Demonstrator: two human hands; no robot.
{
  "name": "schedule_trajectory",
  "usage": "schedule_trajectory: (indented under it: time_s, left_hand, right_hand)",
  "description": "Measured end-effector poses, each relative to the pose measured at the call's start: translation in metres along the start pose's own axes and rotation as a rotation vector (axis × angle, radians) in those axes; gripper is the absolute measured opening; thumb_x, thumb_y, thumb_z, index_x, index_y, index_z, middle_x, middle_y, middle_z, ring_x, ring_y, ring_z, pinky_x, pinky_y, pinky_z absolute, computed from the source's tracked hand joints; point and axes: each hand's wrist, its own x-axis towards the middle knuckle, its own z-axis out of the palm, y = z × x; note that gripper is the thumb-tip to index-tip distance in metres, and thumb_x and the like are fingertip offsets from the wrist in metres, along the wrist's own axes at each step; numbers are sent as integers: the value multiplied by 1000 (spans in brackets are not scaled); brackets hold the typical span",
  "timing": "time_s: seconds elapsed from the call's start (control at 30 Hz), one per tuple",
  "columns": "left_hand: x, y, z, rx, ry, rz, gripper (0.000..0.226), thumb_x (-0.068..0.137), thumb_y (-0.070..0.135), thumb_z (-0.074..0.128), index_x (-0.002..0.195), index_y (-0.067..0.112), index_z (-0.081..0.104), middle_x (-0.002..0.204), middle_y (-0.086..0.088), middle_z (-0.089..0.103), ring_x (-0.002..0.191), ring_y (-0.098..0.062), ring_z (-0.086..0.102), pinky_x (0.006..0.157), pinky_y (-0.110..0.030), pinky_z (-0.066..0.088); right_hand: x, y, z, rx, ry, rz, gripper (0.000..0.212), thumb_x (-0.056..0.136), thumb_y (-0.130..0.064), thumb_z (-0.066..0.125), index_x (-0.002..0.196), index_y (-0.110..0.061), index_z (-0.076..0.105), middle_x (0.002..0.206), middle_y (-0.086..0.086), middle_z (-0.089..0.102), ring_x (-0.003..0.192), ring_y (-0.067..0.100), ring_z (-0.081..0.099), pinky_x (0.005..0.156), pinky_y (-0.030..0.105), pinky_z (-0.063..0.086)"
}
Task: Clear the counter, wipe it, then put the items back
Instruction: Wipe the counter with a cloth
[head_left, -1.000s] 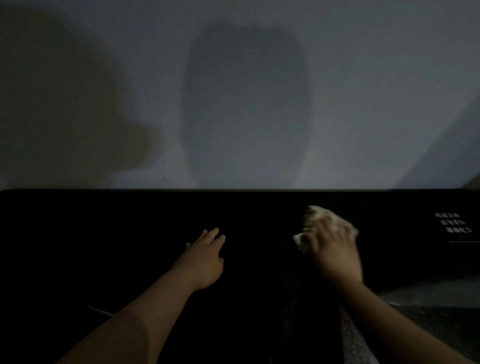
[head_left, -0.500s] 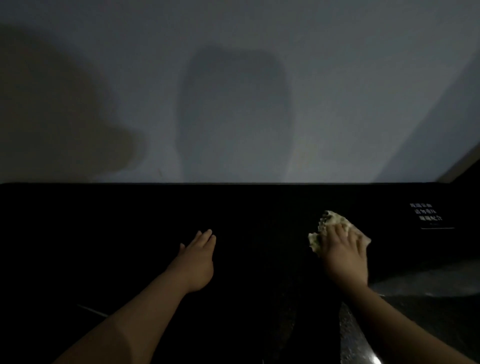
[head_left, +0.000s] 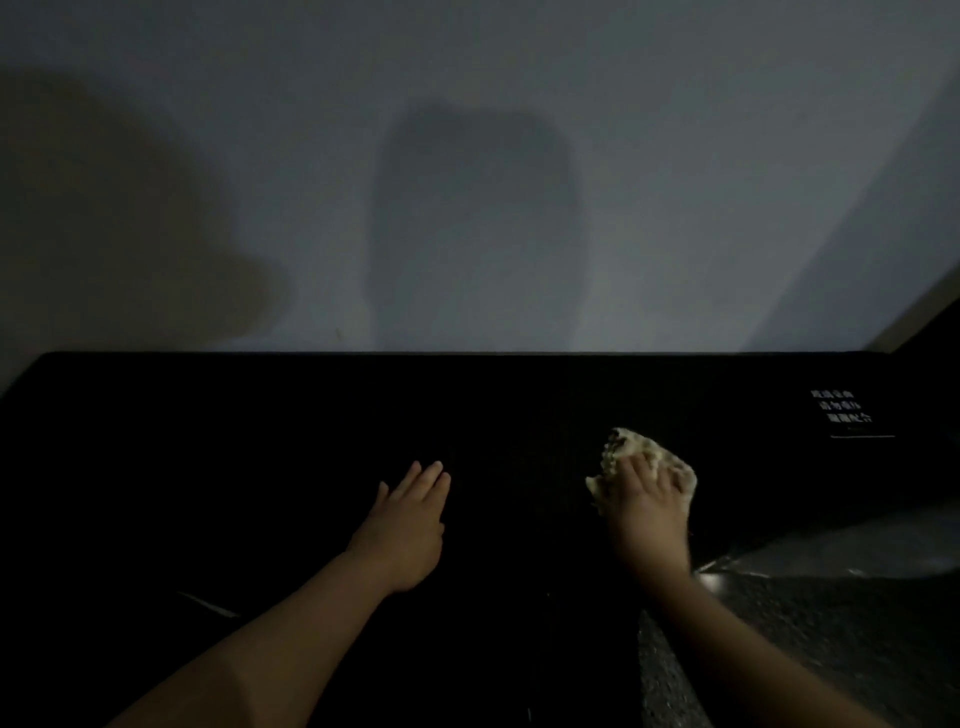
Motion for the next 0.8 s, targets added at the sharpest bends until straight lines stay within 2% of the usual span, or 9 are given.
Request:
schedule_trajectory:
  time_s: [0.13, 0.2, 0.3, 0.43, 0.5, 0.57, 0.63, 0.7, 0.8]
  left_hand:
    - [0, 1, 9, 61, 40, -47, 62, 103, 37, 24, 151, 17, -8, 158, 3, -19, 145, -15, -19, 118, -38, -7]
    - [-2, 0, 10, 81, 41, -47, 61, 103, 37, 23, 151, 18, -8, 158, 4, -20, 145, -14, -19, 118, -37, -7]
    - [-12, 0, 11, 64, 24, -16, 59, 103, 34, 23, 152, 18, -8, 158, 4, -19, 145, -15, -18, 119, -37, -7]
    - [-21, 0, 15, 33, 39, 6, 58, 104, 32, 22, 152, 17, -6, 158, 4, -17, 145, -15, -18, 120, -37, -7]
    - [-20, 0, 17, -5, 47, 3, 57, 104, 30, 23, 152, 18, -3, 159, 5, -14, 146, -15, -17, 119, -36, -7]
    - [-18, 0, 18, -36, 63, -12, 54, 104, 29, 23, 153, 19, 1, 159, 6, -11, 146, -16, -15, 119, -35, -6]
    - [-20, 0, 17, -68, 60, -7, 53, 104, 26, 24, 152, 18, 4, 160, 5, -9, 146, -17, -14, 118, -35, -5]
    - [-26, 1, 18, -77, 37, 23, 53, 104, 24, 24, 152, 16, 4, 160, 3, -8, 146, -17, -14, 118, -35, -5]
    - [-39, 4, 25, -66, 21, 44, 54, 104, 24, 24, 152, 15, 2, 160, 3, -11, 146, -16, -14, 119, -34, -6]
  right_hand:
    - [-69, -67, 31, 9, -86, -451, 52, 83, -43, 40, 125, -21, 60, 128, 4, 62, 118, 24, 59, 113, 38, 26]
    - [-74, -66, 17, -50, -271, -550, 55, 88, -50, 26, 128, -27, 57, 134, -5, 56, 124, 15, 53, 117, 29, 15]
    - [-39, -13, 6, -83, -141, -443, 80, 80, -66, 7, 147, -27, 28, 156, 1, 22, 145, 18, 17, 119, 29, -3]
    - [-32, -10, 8, -13, -22, -25, 57, 99, -41, 29, 150, -18, 20, 158, 7, 13, 146, 27, 8, 119, 37, 1]
    - [-63, -50, 20, 61, -16, -116, 57, 96, -37, 43, 148, -18, 30, 155, 8, 23, 144, 28, 21, 117, 36, 3]
    - [-97, -77, 34, 37, -55, -462, 51, 86, -40, 43, 133, -22, 54, 139, 1, 51, 128, 22, 50, 112, 35, 25]
    - [-96, -71, 28, -67, -211, -601, 54, 80, -47, 36, 127, -29, 56, 128, -7, 60, 115, 15, 61, 104, 30, 37]
    - [-74, -33, 24, -113, -173, -568, 54, 86, -49, 38, 137, -29, 42, 139, -4, 49, 128, 19, 50, 109, 34, 29]
    - [-55, 16, 7, -47, -26, -230, 54, 98, -42, 38, 148, -23, 29, 156, 3, 24, 146, 23, 17, 117, 31, 5]
